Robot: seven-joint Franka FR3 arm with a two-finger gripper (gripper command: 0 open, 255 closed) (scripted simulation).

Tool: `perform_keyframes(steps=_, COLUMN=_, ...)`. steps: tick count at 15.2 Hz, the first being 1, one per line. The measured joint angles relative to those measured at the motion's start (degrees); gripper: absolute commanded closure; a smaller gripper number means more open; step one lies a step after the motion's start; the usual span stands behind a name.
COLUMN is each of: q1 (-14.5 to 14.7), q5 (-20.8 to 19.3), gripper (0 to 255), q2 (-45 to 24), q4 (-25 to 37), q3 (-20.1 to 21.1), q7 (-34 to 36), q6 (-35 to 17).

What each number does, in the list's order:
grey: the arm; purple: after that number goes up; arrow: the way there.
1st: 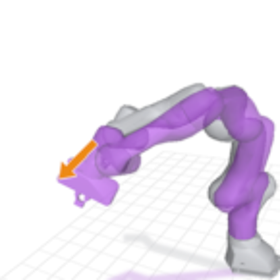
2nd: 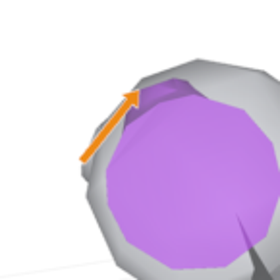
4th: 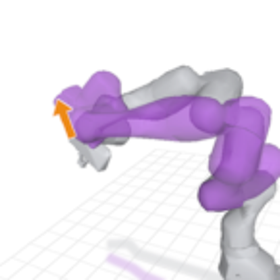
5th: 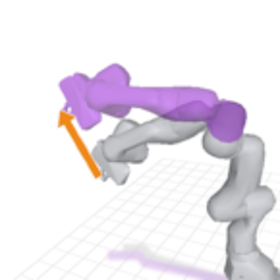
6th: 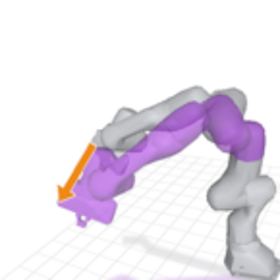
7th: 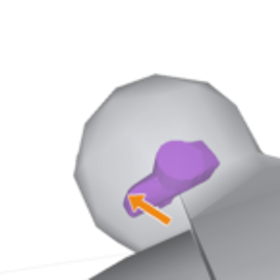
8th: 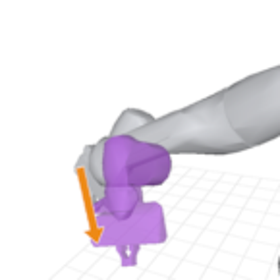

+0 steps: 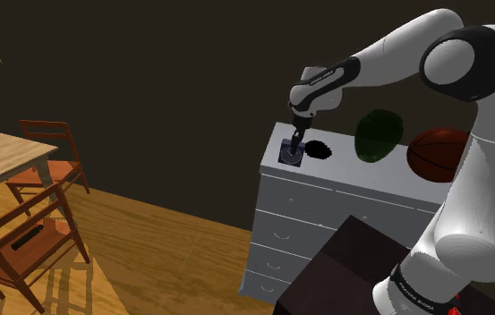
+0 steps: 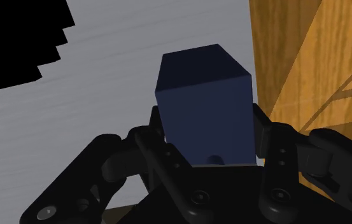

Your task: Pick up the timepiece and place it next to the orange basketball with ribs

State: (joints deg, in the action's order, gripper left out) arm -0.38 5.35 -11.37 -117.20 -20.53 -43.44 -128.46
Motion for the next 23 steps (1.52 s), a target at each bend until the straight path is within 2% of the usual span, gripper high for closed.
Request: perform_keyframes(steps=23, q1=0.7, q5=-3.4, gripper=255, q2=6.9, q4=9.9, q3=-0.5, q7=2.5, q6=16.3)
